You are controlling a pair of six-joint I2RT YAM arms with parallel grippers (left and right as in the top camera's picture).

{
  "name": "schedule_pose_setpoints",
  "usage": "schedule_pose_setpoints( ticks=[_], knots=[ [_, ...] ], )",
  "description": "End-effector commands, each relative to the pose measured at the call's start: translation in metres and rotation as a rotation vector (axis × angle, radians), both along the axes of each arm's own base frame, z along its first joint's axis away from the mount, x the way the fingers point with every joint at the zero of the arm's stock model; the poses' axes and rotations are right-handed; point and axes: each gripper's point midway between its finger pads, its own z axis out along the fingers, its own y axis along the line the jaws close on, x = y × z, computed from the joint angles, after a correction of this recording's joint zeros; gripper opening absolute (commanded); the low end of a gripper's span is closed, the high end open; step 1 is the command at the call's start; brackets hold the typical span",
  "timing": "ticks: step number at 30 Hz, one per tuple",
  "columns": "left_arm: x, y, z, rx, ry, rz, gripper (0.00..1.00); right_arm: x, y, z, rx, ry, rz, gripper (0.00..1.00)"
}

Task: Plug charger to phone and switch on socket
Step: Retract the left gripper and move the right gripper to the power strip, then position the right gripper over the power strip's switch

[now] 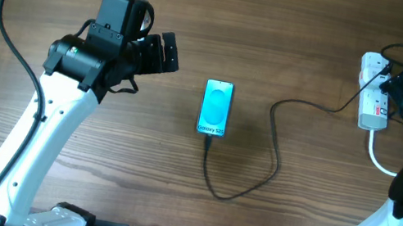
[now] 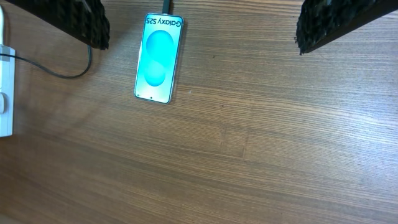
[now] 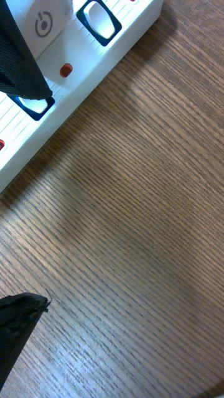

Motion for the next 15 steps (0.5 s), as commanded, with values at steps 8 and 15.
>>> schedule_pose_setpoints(
  ticks=[8, 15],
  knots=[
    [0.0005, 0.0037, 0.0023, 0.002, -0.007, 0.026, 1.00, -0.0020, 0.0036, -0.0132, 0.039, 0.011, 0.021, 1.00],
    [0.0005, 0.0037, 0.0023, 0.002, -0.007, 0.025, 1.00, -0.0047, -0.0017, -0.0128, 0.010, 0.024, 0.008, 1.00]
  ],
)
